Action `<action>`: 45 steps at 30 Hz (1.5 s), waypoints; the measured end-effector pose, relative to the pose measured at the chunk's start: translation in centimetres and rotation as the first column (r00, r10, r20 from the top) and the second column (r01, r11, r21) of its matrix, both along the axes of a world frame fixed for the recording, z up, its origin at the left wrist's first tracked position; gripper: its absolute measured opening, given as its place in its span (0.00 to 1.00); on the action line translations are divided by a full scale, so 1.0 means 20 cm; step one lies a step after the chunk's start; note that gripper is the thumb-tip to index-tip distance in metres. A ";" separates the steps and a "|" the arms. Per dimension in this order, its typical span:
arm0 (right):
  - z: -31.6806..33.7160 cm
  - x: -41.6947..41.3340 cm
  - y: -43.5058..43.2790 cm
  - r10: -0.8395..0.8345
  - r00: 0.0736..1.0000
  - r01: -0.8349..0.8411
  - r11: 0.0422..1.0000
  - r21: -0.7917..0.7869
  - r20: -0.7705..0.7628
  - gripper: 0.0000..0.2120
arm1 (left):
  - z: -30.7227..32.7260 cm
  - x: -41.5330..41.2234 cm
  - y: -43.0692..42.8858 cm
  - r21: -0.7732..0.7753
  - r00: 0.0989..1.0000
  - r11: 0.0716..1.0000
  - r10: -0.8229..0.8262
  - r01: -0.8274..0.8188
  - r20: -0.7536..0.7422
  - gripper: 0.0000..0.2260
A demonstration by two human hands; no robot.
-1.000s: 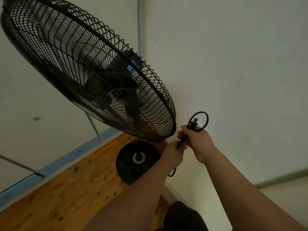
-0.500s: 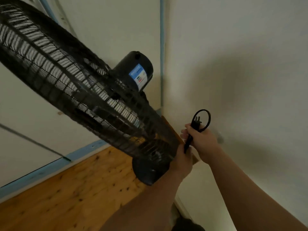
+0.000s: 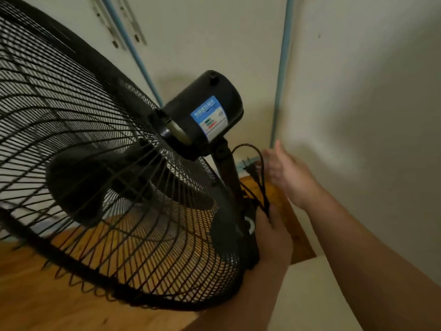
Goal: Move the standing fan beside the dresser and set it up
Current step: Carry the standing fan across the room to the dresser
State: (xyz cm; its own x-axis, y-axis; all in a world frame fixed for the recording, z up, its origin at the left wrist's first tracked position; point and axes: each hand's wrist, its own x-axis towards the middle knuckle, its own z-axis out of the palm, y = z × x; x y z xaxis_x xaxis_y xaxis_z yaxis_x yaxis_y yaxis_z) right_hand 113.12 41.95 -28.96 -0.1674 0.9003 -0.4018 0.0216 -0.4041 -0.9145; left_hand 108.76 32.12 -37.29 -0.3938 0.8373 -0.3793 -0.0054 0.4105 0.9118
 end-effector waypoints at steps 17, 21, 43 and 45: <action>-0.02 -0.42 0.39 0.362 0.767 -0.545 0.803 0.241 0.530 0.24 | -0.02 -0.20 0.03 0.049 0.978 0.980 0.195 -0.192 -0.068 0.15; -0.02 -0.49 0.40 0.368 0.749 -0.574 0.776 0.261 0.551 0.24 | 0.00 -0.27 0.01 0.027 0.980 0.980 0.198 -0.197 -0.021 0.15; 0.09 -1.26 0.23 0.350 0.552 -0.715 0.666 0.214 0.757 0.23 | 0.24 -1.02 -0.04 -0.104 0.849 0.870 0.493 -0.482 0.193 0.07; 0.11 -1.34 0.19 0.351 0.529 -0.730 0.652 0.204 0.772 0.22 | 0.25 -1.09 -0.07 -0.094 0.830 0.857 0.514 -0.506 0.216 0.13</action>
